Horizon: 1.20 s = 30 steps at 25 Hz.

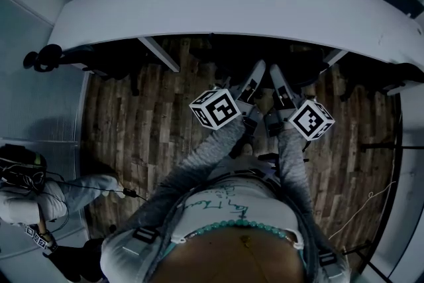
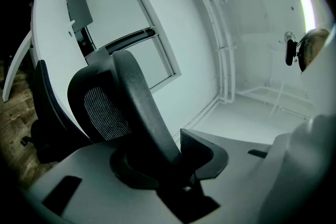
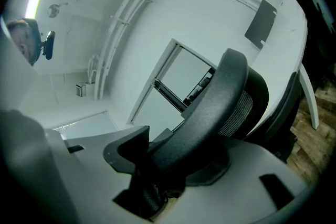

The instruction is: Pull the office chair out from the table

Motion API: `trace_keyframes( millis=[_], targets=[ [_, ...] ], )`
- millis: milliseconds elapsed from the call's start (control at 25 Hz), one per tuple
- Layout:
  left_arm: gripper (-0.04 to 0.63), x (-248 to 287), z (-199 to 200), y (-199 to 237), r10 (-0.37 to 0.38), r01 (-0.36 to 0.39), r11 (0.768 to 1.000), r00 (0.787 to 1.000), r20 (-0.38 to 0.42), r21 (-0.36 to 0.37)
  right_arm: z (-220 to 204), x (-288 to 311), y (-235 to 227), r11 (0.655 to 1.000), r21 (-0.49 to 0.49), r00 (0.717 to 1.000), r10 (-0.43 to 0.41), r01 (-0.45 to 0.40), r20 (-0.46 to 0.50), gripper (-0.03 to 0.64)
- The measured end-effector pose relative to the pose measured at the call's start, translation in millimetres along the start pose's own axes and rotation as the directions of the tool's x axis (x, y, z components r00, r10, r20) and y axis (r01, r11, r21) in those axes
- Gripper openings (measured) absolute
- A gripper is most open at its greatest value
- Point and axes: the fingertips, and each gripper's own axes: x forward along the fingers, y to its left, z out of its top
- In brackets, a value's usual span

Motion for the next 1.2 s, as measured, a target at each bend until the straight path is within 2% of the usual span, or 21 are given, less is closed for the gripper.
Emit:
trace_keyframes(
  millis=[760,1040,1200],
  targets=[
    [0.144,-8.6,-16.2,-19.0,0.006,-0.006,1.0,1.0,0.025,-0.003,4.3,-25.5,4.8,0.999,0.008,0.999,0.033,-0.033,0.009,0.213],
    [0.144,-21.3,-29.8,-32.2,0.007,-0.007,1.0,0.999,0.039,0.002,3.2,-46.1,12.1,0.998,-0.019,0.999,0.052,-0.052,0.0,0.213],
    [0.144,-26.0,-36.0,-34.8,0.012,-0.012,1.0,0.999,0.046,0.0,-0.6,-53.8,10.7,0.999,0.004,0.999,0.053,-0.053,-0.002,0.213]
  ],
)
